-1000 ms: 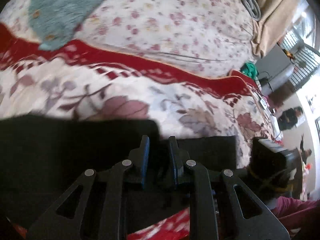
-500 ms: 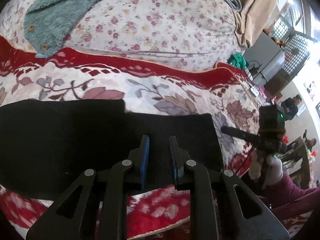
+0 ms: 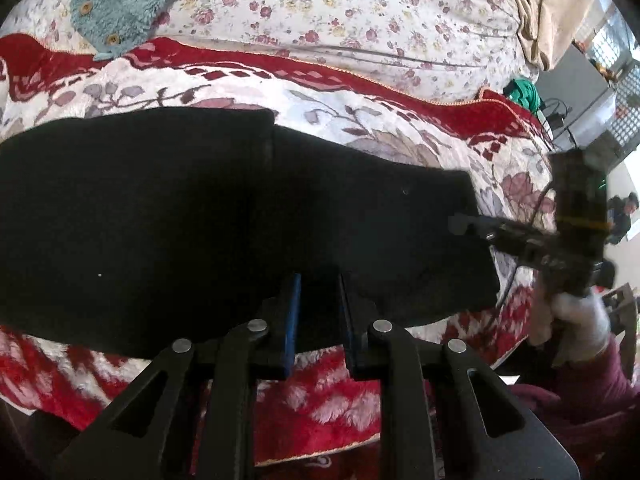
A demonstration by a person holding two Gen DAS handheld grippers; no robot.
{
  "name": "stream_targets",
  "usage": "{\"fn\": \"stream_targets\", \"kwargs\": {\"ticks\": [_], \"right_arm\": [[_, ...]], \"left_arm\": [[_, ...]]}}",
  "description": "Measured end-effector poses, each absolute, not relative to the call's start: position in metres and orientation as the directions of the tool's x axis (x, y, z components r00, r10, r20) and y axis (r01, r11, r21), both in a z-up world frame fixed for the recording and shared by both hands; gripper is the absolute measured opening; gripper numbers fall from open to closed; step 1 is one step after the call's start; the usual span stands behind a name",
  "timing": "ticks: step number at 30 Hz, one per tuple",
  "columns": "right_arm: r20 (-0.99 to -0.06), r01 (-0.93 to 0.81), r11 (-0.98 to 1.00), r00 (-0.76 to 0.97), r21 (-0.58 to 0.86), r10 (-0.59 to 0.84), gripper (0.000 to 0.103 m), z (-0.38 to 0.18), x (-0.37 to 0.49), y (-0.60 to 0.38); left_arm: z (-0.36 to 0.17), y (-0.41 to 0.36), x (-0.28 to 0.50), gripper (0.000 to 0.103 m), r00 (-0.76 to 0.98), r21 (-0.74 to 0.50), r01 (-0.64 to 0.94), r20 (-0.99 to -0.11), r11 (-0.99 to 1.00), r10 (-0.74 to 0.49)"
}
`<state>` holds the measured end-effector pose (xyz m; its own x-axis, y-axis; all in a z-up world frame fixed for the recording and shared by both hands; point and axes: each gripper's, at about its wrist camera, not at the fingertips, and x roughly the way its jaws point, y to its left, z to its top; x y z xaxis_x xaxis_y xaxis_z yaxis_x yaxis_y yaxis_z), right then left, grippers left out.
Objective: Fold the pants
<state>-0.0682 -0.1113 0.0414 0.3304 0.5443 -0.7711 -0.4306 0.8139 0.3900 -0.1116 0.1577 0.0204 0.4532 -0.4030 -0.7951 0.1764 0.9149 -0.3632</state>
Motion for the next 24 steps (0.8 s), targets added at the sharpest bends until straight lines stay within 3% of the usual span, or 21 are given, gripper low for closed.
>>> {"fn": "stream_targets", "kwargs": {"ticks": [2, 5, 11, 12, 16, 24], "right_arm": [[-0.754, -0.391, 0.818, 0.351, 0.421, 0.556, 0.051, 0.035, -0.067, -0.123], [-0.731, -0.363, 0.803, 0.349, 0.472, 0.587, 0.051, 0.043, -0.07, -0.132], [-0.67, -0.496, 0.81, 0.49, 0.312, 0.558, 0.051, 0.105, -0.084, -0.115], [-0.647, -0.532, 0.793, 0.499, 0.297, 0.577, 0.051, 0.115, -0.086, -0.108], [-0.59, -0.658, 0.668, 0.401, 0.348, 0.701, 0.051, 0.126, -0.076, -0.06], [-0.567, -0.769, 0.481, 0.191, 0.421, 0.801, 0.051, 0.097, -0.044, 0.057]], "left_arm": [[0.019, 0.16, -0.111, 0.017, 0.455, -0.385, 0.162, -0.788, 0.908, -0.415], [0.023, 0.17, -0.112, 0.017, 0.453, -0.418, 0.154, -0.775, 0.895, -0.44], [0.045, 0.209, -0.125, 0.017, 0.544, -0.424, 0.051, -0.748, 0.904, -0.381], [0.047, 0.219, -0.128, 0.02, 0.559, -0.434, 0.023, -0.741, 0.901, -0.371], [0.052, 0.272, -0.152, 0.057, 0.652, -0.499, -0.132, -0.694, 0.856, -0.304], [0.038, 0.356, -0.187, 0.059, 0.734, -0.587, -0.365, -0.659, 0.723, -0.164]]}}
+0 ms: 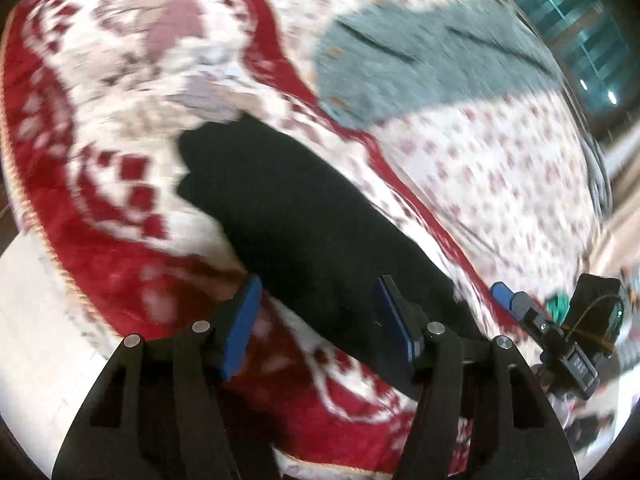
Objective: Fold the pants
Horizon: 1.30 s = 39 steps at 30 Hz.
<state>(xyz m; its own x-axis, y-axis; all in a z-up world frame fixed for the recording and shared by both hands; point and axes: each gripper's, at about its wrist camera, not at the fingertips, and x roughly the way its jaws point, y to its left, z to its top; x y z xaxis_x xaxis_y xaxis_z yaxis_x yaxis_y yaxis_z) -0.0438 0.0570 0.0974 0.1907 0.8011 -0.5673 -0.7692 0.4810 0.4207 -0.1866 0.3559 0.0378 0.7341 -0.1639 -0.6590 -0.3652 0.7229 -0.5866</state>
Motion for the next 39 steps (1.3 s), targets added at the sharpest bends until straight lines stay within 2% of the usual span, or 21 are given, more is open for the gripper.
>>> {"fn": "stream_targets", "kwargs": {"ticks": [6, 8, 10, 17, 20, 21, 23, 24, 25, 26, 27, 28, 29, 35, 39], "right_arm": [[-0.597, -0.837, 0.379, 0.079, 0.396, 0.798, 0.052, 0.094, -0.023, 0.154], [-0.618, -0.852, 0.354, 0.048, 0.384, 0.785, 0.056, 0.091, -0.016, 0.182], [-0.65, -0.87, 0.341, 0.031, 0.357, 0.759, 0.06, 0.085, -0.008, 0.215], [-0.77, -0.911, 0.288, -0.049, 0.296, 0.636, 0.063, 0.053, 0.02, 0.311], [-0.819, -0.928, 0.268, -0.065, 0.26, 0.57, 0.063, 0.035, 0.025, 0.339], [-0.84, -0.93, 0.255, -0.094, 0.267, 0.535, 0.063, 0.025, 0.026, 0.349], [-0.85, -0.933, 0.235, -0.121, 0.274, 0.512, 0.047, 0.014, 0.026, 0.357], [-0.851, -0.941, 0.233, -0.092, 0.243, 0.517, 0.043, 0.011, 0.025, 0.358], [-0.844, -0.942, 0.23, -0.09, 0.245, 0.529, 0.037, 0.012, 0.024, 0.356], [-0.829, -0.937, 0.234, -0.091, 0.259, 0.552, 0.026, 0.016, 0.024, 0.351], [-0.812, -0.932, 0.24, -0.089, 0.273, 0.577, 0.022, 0.021, 0.026, 0.345], [-0.792, -0.926, 0.245, -0.087, 0.289, 0.604, 0.019, 0.028, 0.026, 0.339], [-0.76, -0.917, 0.249, -0.083, 0.312, 0.645, 0.017, 0.04, 0.026, 0.328], [-0.586, -0.902, 0.22, -0.044, 0.371, 0.809, 0.016, 0.115, 0.013, 0.256], [-0.494, -0.893, 0.223, 0.0, 0.392, 0.869, 0.016, 0.151, 0.0, 0.202]], "left_arm": [[0.022, 0.384, -0.186, 0.059, 0.749, -0.628, -0.419, -0.648, 0.656, -0.141], [0.015, 0.389, -0.182, 0.059, 0.756, -0.653, -0.421, -0.636, 0.629, -0.155], [0.01, 0.392, -0.174, 0.059, 0.756, -0.668, -0.413, -0.631, 0.619, -0.176], [-0.008, 0.405, -0.152, 0.059, 0.737, -0.702, -0.416, -0.633, 0.577, -0.238], [-0.012, 0.409, -0.145, 0.062, 0.737, -0.725, -0.406, -0.62, 0.556, -0.271], [-0.013, 0.41, -0.144, 0.062, 0.739, -0.729, -0.403, -0.616, 0.553, -0.274], [-0.014, 0.412, -0.141, 0.062, 0.742, -0.732, -0.399, -0.612, 0.552, -0.275], [-0.014, 0.411, -0.141, 0.062, 0.743, -0.732, -0.391, -0.609, 0.558, -0.279], [-0.013, 0.41, -0.141, 0.062, 0.742, -0.726, -0.382, -0.61, 0.571, -0.278], [-0.011, 0.407, -0.139, 0.052, 0.741, -0.718, -0.365, -0.609, 0.593, -0.282], [-0.008, 0.404, -0.139, 0.042, 0.742, -0.714, -0.346, -0.605, 0.608, -0.288], [-0.005, 0.401, -0.139, 0.028, 0.744, -0.71, -0.325, -0.6, 0.625, -0.294], [0.0, 0.397, -0.141, 0.023, 0.753, -0.701, -0.304, -0.592, 0.645, -0.288], [0.062, 0.36, -0.164, 0.019, 0.827, -0.653, -0.146, -0.493, 0.743, -0.271], [0.1, 0.315, -0.171, 0.019, 0.837, -0.578, -0.046, -0.467, 0.815, -0.284]]}}
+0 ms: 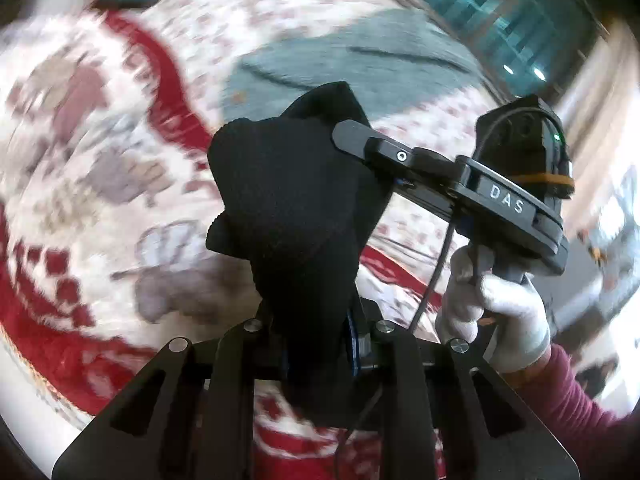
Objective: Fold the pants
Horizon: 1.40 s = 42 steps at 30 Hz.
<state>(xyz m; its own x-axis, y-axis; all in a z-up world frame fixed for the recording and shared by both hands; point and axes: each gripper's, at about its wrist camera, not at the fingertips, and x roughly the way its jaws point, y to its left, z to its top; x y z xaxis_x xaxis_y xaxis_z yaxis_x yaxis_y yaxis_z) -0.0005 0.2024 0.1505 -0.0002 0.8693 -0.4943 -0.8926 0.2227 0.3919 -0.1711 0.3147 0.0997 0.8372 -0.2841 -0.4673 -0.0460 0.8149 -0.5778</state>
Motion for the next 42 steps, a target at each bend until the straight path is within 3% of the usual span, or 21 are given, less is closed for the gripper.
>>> {"fn": "stream_targets", "kwargs": {"ticks": [6, 11, 18, 21, 22, 23, 26, 30, 36, 39, 41, 42], "right_arm": [[-0.409, -0.855, 0.289, 0.101, 0.43, 0.907, 0.016, 0.177, -0.017, 0.096], [-0.389, -0.796, 0.386, 0.207, 0.466, 0.898, 0.016, 0.164, -0.029, 0.013], [-0.509, -0.597, 0.607, 0.352, 0.524, 0.786, 0.019, 0.093, -0.034, -0.089], [-0.578, -0.51, 0.695, 0.396, 0.508, 0.713, 0.039, 0.073, -0.041, -0.12], [-0.584, -0.494, 0.708, 0.409, 0.504, 0.701, 0.048, 0.07, -0.044, -0.128], [-0.589, -0.478, 0.719, 0.418, 0.504, 0.691, 0.05, 0.069, -0.046, -0.136], [-0.586, -0.42, 0.744, 0.459, 0.52, 0.668, 0.05, 0.068, -0.049, -0.162], [-0.568, -0.347, 0.743, 0.487, 0.572, 0.664, 0.05, 0.072, -0.049, -0.184], [-0.492, -0.325, 0.648, 0.446, 0.689, 0.747, 0.051, 0.079, -0.064, -0.195], [-0.482, -0.312, 0.616, 0.412, 0.723, 0.774, 0.053, 0.076, -0.069, -0.189], [-0.493, -0.313, 0.623, 0.405, 0.716, 0.77, 0.064, 0.072, -0.073, -0.183], [-0.507, -0.316, 0.633, 0.397, 0.707, 0.765, 0.064, 0.069, -0.074, -0.178]], "left_arm": [[0.13, 0.24, -0.176, 0.019, 0.825, -0.466, 0.094, -0.458, 0.88, -0.331], [0.126, 0.169, -0.168, 0.02, 0.773, -0.386, 0.195, -0.505, 0.901, -0.384], [0.075, 0.087, -0.145, 0.021, 0.616, -0.361, 0.227, -0.666, 0.905, -0.42], [0.07, 0.07, -0.147, 0.023, 0.582, -0.32, 0.251, -0.705, 0.914, -0.406], [0.073, 0.068, -0.149, 0.024, 0.589, -0.307, 0.261, -0.7, 0.915, -0.403], [0.077, 0.068, -0.151, 0.026, 0.599, -0.303, 0.271, -0.69, 0.914, -0.406], [0.088, 0.076, -0.154, 0.033, 0.604, -0.359, 0.28, -0.655, 0.89, -0.454], [0.096, 0.08, -0.155, 0.034, 0.608, -0.363, 0.301, -0.639, 0.882, -0.471], [0.121, 0.089, -0.179, 0.038, 0.589, -0.376, 0.466, -0.543, 0.801, -0.598], [0.128, 0.095, -0.184, 0.038, 0.614, -0.32, 0.466, -0.554, 0.825, -0.562], [0.123, 0.102, -0.184, 0.038, 0.631, -0.3, 0.444, -0.565, 0.844, -0.532], [0.119, 0.105, -0.181, 0.038, 0.63, -0.298, 0.429, -0.578, 0.853, -0.519]]}}
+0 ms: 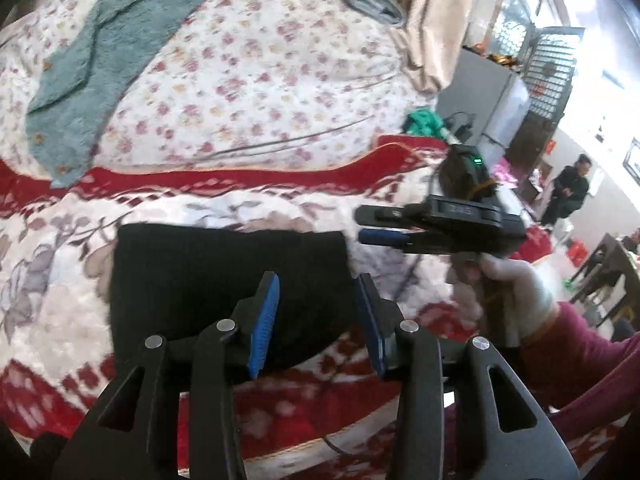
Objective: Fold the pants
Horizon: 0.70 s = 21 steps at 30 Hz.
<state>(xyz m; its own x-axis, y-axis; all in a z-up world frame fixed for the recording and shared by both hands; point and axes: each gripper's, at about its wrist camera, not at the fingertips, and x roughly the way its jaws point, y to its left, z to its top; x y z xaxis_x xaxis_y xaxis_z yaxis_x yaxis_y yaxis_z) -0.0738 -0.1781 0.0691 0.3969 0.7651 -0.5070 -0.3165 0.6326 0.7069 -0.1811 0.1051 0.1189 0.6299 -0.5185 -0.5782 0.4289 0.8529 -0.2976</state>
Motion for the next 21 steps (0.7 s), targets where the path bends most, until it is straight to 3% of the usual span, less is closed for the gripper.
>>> {"fn": "stream_targets", "kwargs": {"ticks": [4, 7, 10, 17, 21], "right_arm": [[-0.552, -0.342, 0.645, 0.337, 0.683, 0.763, 0.064, 0.056, -0.073, -0.149], [-0.601, -0.41, 0.698, 0.355, 0.588, 0.716, 0.034, 0.054, -0.076, -0.127], [-0.614, -0.523, 0.715, 0.392, 0.463, 0.685, 0.013, 0.07, -0.081, -0.112], [-0.687, -0.541, 0.802, 0.484, 0.251, 0.542, 0.012, 0.07, -0.067, -0.095], [-0.665, -0.478, 0.796, 0.462, 0.371, 0.587, 0.015, 0.054, -0.062, -0.119]], "left_arm": [[0.087, 0.104, -0.166, 0.038, 0.584, -0.337, 0.369, -0.641, 0.866, -0.499], [0.066, 0.09, -0.161, 0.038, 0.542, -0.356, 0.364, -0.671, 0.861, -0.507], [0.056, 0.079, -0.155, 0.038, 0.534, -0.377, 0.356, -0.669, 0.855, -0.517], [0.055, 0.073, -0.131, 0.038, 0.52, -0.452, 0.311, -0.655, 0.836, -0.548], [0.058, 0.075, -0.134, 0.038, 0.522, -0.433, 0.299, -0.671, 0.85, -0.526]]}}
